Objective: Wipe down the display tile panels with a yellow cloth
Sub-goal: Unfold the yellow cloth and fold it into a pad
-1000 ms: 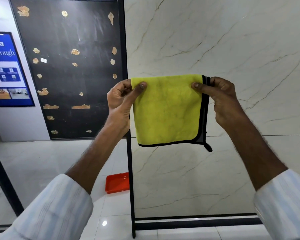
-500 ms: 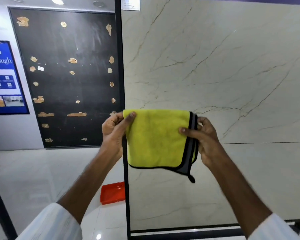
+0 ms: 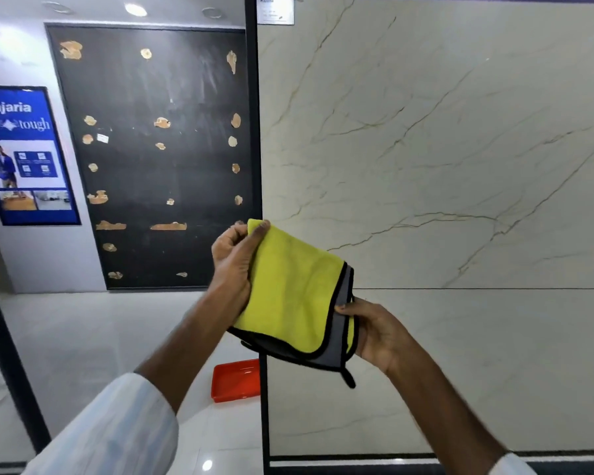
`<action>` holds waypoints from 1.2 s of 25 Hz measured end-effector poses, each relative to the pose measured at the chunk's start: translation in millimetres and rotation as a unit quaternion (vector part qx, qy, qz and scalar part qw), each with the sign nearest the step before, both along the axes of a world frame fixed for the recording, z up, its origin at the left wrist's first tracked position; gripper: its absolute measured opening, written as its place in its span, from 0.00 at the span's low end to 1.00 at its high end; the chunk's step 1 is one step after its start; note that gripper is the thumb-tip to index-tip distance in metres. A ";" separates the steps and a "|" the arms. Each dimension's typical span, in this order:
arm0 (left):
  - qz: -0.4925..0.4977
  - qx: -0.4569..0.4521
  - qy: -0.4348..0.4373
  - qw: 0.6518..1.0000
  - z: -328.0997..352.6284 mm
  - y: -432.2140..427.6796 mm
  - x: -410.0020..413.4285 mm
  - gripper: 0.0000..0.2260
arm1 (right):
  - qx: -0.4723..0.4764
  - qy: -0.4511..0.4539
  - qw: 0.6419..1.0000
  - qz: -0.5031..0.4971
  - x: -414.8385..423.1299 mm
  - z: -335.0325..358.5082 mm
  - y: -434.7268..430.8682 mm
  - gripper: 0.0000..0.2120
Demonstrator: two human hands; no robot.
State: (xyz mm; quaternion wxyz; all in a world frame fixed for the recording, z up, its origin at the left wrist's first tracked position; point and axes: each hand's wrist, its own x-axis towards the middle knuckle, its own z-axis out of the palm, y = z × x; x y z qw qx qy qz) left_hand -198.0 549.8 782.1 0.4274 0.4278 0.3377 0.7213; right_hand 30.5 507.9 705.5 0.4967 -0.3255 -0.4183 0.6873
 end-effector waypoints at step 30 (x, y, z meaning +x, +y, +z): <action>-0.203 -0.276 -0.002 0.939 -78.5 15.6 -25.9 0.21 | -0.082 -0.030 0.986 -0.142 15.0 12.1 51.6 0.10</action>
